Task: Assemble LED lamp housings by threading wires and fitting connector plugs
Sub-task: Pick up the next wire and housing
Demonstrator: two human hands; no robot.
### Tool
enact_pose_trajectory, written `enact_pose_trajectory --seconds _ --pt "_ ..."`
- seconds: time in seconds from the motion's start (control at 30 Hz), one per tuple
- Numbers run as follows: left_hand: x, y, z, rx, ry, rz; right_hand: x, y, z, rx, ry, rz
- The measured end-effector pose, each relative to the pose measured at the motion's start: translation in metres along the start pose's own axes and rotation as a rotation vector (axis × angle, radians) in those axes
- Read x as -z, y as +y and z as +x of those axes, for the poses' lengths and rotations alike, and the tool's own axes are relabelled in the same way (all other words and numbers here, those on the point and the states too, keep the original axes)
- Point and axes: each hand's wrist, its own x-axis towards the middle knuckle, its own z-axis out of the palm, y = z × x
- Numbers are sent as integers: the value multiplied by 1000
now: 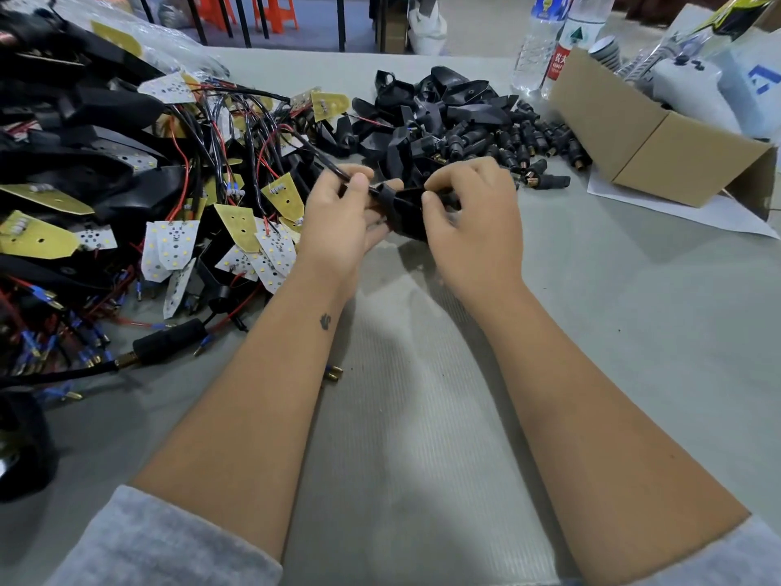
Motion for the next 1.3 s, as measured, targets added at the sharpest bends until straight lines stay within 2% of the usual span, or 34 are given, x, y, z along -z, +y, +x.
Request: enact_pose_trajectory --seconds 0.17,0.37,0.6,0.83,1.1,1.3 --pt "6 4 5 -13 51 -223 0 5 4 -196 -46 71" --pt "6 5 5 -58 41 -329 -3 5 3 -297 -137 155" --pt "5 3 8 46 56 -352 -4 6 4 -269 -84 253" --pt "3 -1 7 116 -45 -234 -2 7 4 -295 -4 301" --pt "4 -1 7 79 38 -179 0 -1 1 -257 -68 370" --pt "5 -2 6 71 0 -196 1 0 2 -149 9 323"
